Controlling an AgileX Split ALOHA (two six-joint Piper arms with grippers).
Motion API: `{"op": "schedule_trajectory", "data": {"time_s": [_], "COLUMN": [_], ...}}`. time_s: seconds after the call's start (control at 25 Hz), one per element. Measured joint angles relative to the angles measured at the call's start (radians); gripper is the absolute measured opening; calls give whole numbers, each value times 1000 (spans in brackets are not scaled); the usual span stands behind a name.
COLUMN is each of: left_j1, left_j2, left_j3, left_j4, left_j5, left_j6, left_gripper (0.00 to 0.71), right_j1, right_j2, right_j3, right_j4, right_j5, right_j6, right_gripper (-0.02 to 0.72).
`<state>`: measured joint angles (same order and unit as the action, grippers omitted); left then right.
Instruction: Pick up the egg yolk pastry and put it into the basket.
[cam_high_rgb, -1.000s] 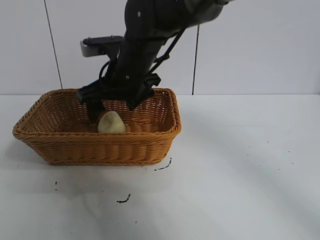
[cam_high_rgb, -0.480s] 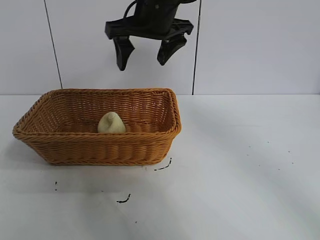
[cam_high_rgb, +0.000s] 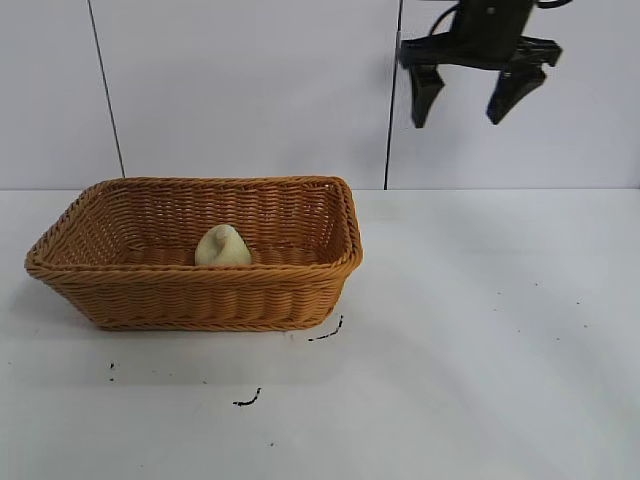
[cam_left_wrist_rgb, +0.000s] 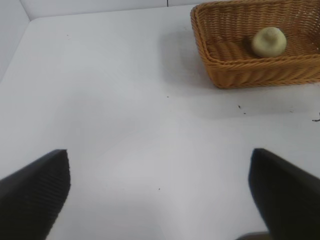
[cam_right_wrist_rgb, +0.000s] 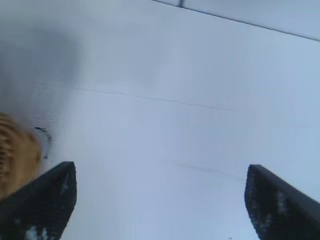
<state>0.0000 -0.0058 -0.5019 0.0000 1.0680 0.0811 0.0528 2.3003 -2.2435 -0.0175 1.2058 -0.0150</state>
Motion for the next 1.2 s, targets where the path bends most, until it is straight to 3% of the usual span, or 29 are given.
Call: {"op": "schedule_trajectory", "data": {"time_s": [0.28,0.44,1.2], "left_j1": [0,0,0], "left_j2": [0,0,0], "left_j3": [0,0,0], "left_j4": [0,0,0], "left_j5": [0,0,0], "left_j6": [0,0,0], "left_gripper": [697,697,697], "right_j1": [-44,-44,-44], "right_j2": [-4,-67,-954], "right_j3": [2,92,1132], "right_j4": [-1,11,17], "right_j5": [8,6,6], "right_j6": [15,15,15], "right_gripper": [655,655,655]}}
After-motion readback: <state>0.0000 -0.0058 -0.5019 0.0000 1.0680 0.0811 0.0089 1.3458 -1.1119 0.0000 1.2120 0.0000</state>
